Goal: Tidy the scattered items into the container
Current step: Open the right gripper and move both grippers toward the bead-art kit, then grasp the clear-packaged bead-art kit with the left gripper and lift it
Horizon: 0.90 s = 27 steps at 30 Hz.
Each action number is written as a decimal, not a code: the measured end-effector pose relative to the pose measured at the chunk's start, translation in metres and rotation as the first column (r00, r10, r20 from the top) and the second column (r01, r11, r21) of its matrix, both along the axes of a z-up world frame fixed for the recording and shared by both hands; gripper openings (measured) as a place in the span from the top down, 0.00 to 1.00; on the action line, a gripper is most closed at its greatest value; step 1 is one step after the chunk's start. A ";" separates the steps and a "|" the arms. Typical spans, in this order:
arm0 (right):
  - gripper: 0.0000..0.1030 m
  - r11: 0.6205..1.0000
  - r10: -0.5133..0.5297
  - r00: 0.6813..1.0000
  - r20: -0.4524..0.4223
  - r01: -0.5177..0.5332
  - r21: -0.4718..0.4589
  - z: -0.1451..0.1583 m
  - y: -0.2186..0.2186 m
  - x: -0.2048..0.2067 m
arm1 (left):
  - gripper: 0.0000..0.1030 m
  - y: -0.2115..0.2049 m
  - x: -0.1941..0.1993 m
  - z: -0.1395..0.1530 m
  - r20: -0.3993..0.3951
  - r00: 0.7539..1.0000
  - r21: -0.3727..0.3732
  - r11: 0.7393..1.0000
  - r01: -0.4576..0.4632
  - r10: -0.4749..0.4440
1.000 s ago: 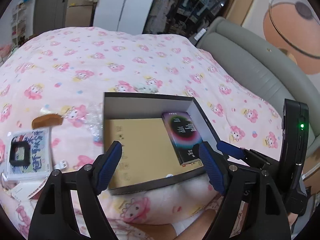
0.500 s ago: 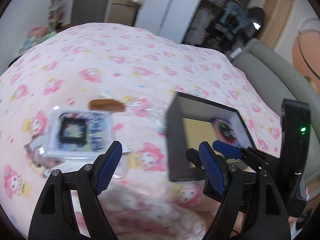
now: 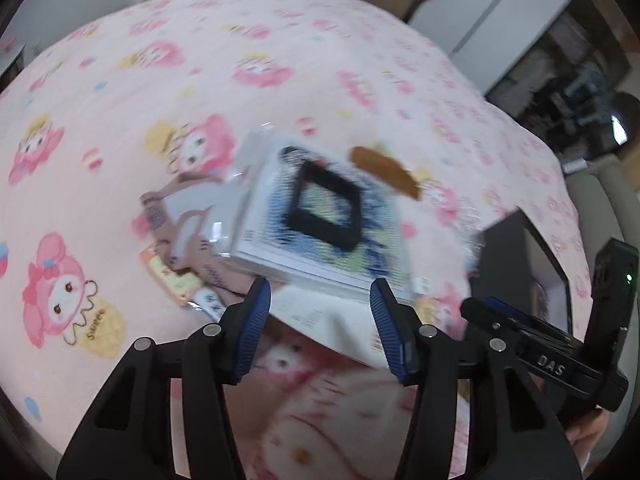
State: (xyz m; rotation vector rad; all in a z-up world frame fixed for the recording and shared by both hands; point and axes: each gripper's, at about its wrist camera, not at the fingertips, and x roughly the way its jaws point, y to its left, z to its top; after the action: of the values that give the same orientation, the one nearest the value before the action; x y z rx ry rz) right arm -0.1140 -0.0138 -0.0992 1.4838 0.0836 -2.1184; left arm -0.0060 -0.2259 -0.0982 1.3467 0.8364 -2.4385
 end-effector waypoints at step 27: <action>0.53 0.978 0.193 0.962 0.191 -0.172 -0.119 -0.030 -0.065 -0.013 | 0.50 -0.071 -0.033 -0.031 -0.002 0.997 0.020 0.996 -0.083 0.083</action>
State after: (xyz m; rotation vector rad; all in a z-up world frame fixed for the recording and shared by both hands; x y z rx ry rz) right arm -0.1268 -0.0784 -0.1292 1.5590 0.0364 -1.7909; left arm -0.0392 -0.2971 -0.1295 1.2884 0.9012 -2.3755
